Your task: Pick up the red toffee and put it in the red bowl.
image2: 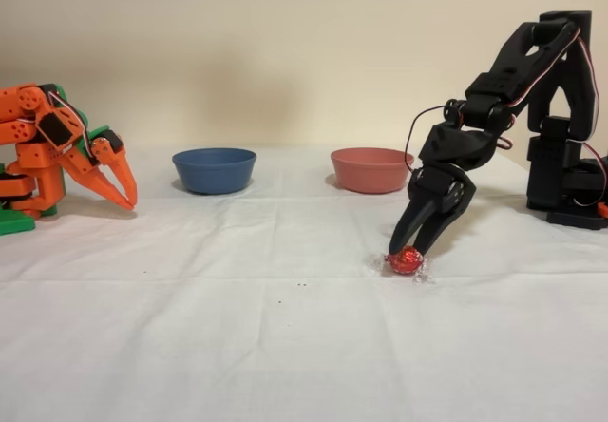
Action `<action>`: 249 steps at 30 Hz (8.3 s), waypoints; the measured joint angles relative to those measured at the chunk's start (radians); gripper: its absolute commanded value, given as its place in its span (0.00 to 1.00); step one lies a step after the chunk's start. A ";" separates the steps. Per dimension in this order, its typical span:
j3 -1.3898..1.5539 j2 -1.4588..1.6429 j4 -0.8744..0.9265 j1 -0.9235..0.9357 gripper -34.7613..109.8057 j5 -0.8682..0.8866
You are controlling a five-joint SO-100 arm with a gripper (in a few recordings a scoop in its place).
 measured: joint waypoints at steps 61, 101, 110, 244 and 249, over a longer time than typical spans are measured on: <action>0.152 0.456 0.279 0.012 0.31 0.002; -0.276 0.629 0.658 0.647 0.30 -0.281; -0.279 0.629 0.609 0.793 0.30 -0.342; 1.014 1.796 0.265 0.581 0.25 0.167; 1.058 1.841 0.328 0.581 0.25 0.206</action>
